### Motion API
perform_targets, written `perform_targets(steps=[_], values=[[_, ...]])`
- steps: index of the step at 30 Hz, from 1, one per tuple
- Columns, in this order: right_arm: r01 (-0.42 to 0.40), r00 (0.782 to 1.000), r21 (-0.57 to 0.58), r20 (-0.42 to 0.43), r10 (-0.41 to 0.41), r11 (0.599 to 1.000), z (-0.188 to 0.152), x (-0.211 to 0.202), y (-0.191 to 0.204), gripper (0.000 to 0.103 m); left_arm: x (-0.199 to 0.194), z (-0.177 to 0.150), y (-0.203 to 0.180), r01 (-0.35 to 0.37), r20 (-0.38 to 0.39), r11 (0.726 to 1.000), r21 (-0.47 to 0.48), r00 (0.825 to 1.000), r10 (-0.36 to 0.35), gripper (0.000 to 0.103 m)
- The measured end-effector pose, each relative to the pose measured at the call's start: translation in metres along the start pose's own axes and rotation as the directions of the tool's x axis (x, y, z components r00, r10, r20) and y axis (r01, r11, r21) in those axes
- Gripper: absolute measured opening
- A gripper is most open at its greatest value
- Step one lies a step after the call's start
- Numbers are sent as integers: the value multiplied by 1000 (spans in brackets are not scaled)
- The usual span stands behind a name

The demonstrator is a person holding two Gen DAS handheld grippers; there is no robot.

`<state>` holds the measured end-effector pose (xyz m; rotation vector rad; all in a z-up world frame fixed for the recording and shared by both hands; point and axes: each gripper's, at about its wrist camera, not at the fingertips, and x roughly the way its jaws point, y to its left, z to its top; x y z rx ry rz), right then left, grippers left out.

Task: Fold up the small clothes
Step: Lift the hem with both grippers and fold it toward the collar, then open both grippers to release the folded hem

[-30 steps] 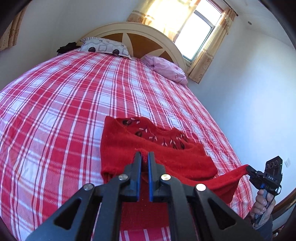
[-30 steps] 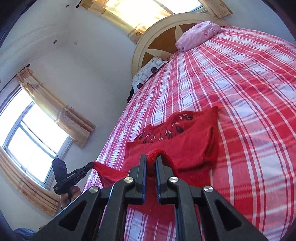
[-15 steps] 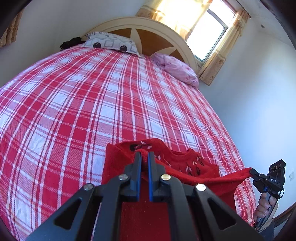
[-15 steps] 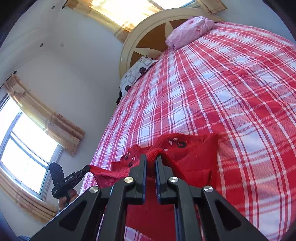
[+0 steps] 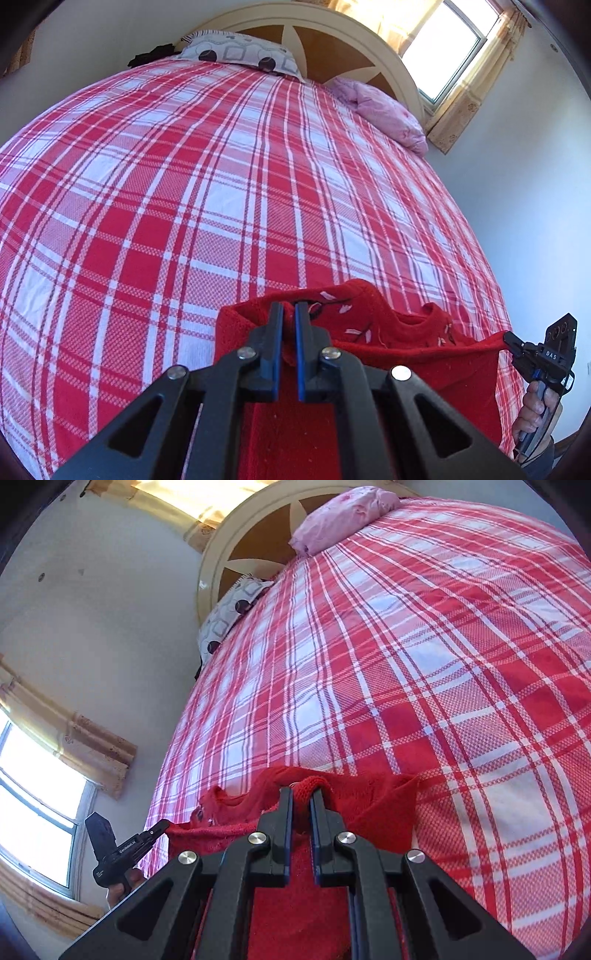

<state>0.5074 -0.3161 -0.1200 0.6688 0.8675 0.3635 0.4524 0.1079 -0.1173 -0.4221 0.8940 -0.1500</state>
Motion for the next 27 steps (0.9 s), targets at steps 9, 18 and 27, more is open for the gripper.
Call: perform_targets(steps=[9, 18, 27], values=[[5, 999, 83, -44, -2, 996, 13, 33, -23, 9, 14, 11, 3, -63, 17, 998, -6, 998, 63, 7], [48, 995, -20, 89, -46, 999, 5, -6, 4, 66, -13, 12, 16, -103, 63, 993, -61, 992, 107, 39], [8, 981, -250, -184, -56, 968, -49, 57, 73, 66, -6, -32, -39, -236, 71, 946, 222, 972, 226, 62]])
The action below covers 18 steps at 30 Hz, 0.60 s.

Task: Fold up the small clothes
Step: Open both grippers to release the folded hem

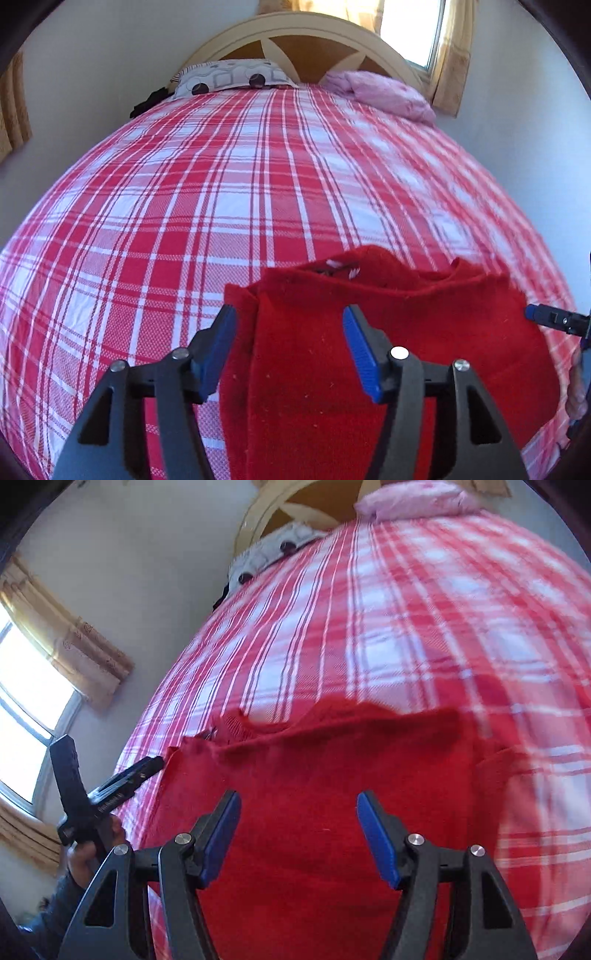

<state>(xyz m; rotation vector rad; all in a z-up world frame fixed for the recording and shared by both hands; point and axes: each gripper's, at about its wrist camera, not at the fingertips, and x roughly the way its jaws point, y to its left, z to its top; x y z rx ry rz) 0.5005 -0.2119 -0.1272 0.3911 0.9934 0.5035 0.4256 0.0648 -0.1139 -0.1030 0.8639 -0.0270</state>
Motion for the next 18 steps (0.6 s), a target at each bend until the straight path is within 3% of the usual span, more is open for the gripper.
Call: perform_targets(steps=[2, 4, 9, 14, 18], values=[[-5, 1000, 51, -30, 6, 999, 2, 20, -6, 66, 12, 1, -3, -28, -21, 1000, 5, 999, 28, 62], [46, 998, 107, -55, -40, 993, 4, 37, -16, 66, 26, 2, -3, -84, -55, 996, 11, 995, 84, 62], [54, 999, 196, -18, -52, 979, 17, 44, -33, 65, 55, 2, 4, -149, -111, 989, 18, 982, 151, 64], [99, 995, 146, -23, -97, 984, 17, 51, -24, 65, 58, 5, -3, -165, -106, 986, 39, 980, 168, 64], [178, 984, 72, 19, -180, 981, 9, 36, -3, 66, 34, 0, -5, -124, -102, 992, 23, 987, 126, 64]])
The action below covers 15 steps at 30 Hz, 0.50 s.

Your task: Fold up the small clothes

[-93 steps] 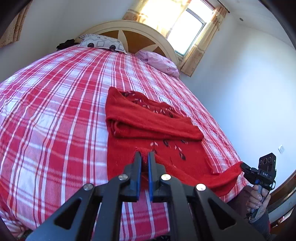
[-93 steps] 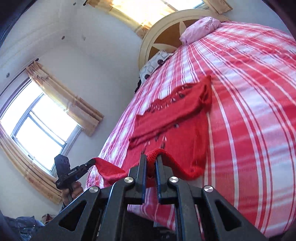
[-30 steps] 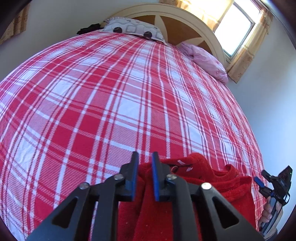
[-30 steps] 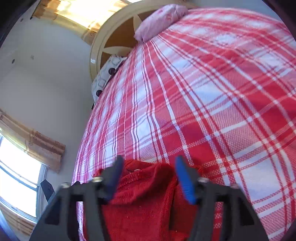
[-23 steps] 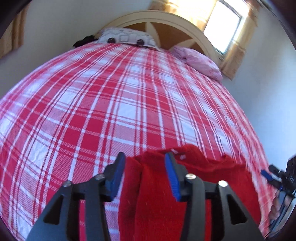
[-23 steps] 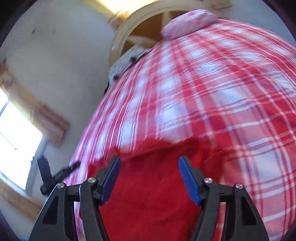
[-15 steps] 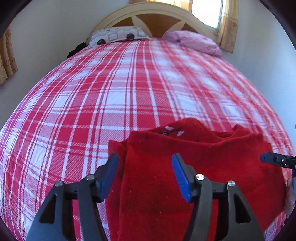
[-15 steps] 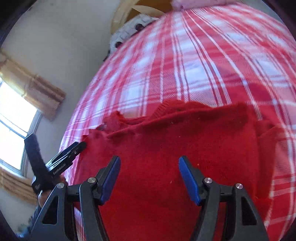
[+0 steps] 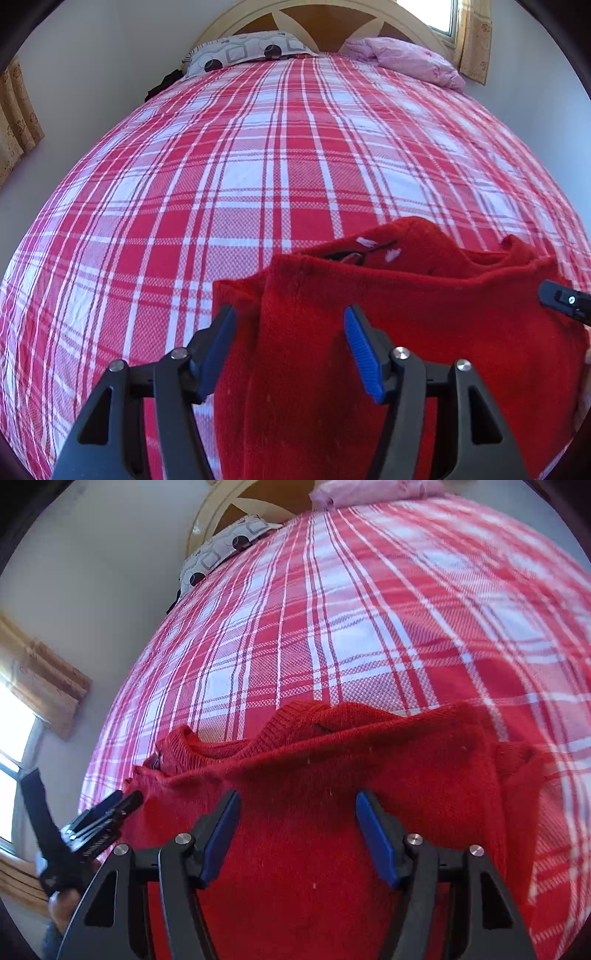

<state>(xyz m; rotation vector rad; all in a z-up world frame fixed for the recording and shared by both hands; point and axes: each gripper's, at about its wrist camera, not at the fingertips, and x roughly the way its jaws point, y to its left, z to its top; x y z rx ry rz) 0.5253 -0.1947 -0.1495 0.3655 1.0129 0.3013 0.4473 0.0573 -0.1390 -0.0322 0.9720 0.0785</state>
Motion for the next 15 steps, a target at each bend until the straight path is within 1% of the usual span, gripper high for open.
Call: perform_targets(steps=[3, 4, 5, 7, 10, 12, 15], values=[[-22, 999, -58, 47, 25, 998, -18, -23, 18, 66, -20, -9, -2, 13, 14, 1000, 10, 1000, -14, 66], [-28, 998, -81, 55, 33, 996, -22, -27, 26, 66, -27, -14, -3, 25, 22, 1000, 16, 999, -25, 69], [-30, 998, -116, 58, 37, 993, -29, -31, 36, 66, -33, -18, -4, 33, 28, 999, 26, 999, -34, 73], [-22, 999, -183, 45, 31, 983, -44, -32, 53, 66, -38, -25, -8, 35, 30, 998, 43, 999, -37, 75], [-14, 1000, -273, 2, 16, 962, -69, -22, 74, 66, -35, -35, -11, 51, 17, 997, 63, 998, -52, 75], [18, 1000, -306, -17, -24, 952, -77, -11, 78, 66, -24, -39, -13, 38, -5, 997, 72, 999, -38, 76], [65, 997, -320, -6, -71, 945, -81, 4, 76, 66, -9, -44, -10, 42, -25, 998, 52, 999, -41, 78]])
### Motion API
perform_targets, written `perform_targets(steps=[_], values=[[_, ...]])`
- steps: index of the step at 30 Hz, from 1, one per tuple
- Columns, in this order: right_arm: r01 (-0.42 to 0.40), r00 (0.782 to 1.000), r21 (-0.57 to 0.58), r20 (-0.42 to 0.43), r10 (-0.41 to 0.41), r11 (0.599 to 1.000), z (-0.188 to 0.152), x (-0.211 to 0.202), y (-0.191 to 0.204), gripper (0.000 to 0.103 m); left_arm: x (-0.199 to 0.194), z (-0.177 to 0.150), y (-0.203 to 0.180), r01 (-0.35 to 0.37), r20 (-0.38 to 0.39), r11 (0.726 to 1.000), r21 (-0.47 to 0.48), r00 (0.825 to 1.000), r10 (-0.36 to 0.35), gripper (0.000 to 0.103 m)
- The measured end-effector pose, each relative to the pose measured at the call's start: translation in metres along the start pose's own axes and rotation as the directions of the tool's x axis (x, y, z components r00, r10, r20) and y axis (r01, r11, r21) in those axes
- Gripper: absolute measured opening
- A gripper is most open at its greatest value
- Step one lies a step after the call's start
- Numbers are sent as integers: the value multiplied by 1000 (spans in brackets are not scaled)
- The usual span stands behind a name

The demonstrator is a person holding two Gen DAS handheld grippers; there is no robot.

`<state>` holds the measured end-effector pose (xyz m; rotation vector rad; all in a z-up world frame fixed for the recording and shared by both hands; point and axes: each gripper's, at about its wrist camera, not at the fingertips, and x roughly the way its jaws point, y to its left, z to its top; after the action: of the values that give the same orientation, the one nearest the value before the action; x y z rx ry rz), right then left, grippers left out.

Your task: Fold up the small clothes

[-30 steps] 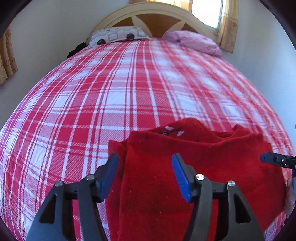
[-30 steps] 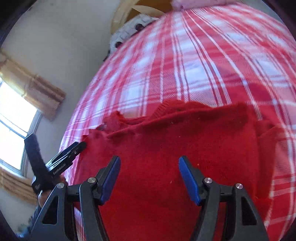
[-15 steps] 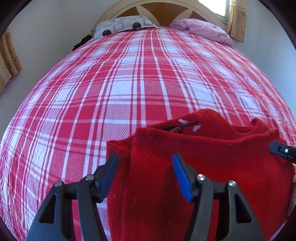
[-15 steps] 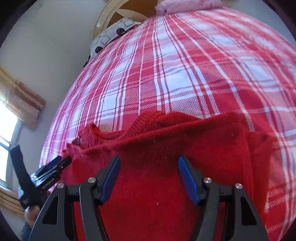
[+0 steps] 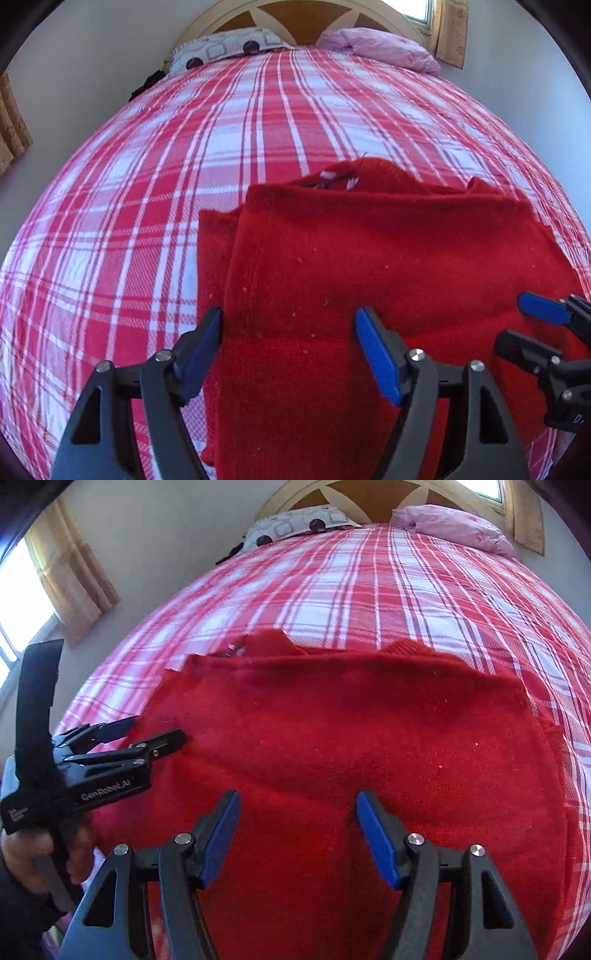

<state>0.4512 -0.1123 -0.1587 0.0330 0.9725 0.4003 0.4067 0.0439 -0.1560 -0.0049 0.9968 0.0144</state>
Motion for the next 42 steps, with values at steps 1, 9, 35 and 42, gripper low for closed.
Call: perform_targets(steps=[1, 9, 35, 42], values=[[13, 1000, -13, 5, -13, 1000, 1, 2, 0, 66, 1, 0, 2, -2, 16, 1000, -10, 1000, 2, 83], [45, 999, 21, 14, -45, 999, 15, 7, -4, 66, 11, 6, 5, 2, 21, 1000, -20, 1000, -2, 92], [142, 990, 180, -22, -140, 973, 93, 63, -38, 68, 36, 35, 10, -21, -56, 997, -75, 998, 16, 103], [54, 996, 182, 54, -65, 982, 62, 2, -40, 68, -15, -9, 26, -60, 7, 996, -62, 998, 60, 103]])
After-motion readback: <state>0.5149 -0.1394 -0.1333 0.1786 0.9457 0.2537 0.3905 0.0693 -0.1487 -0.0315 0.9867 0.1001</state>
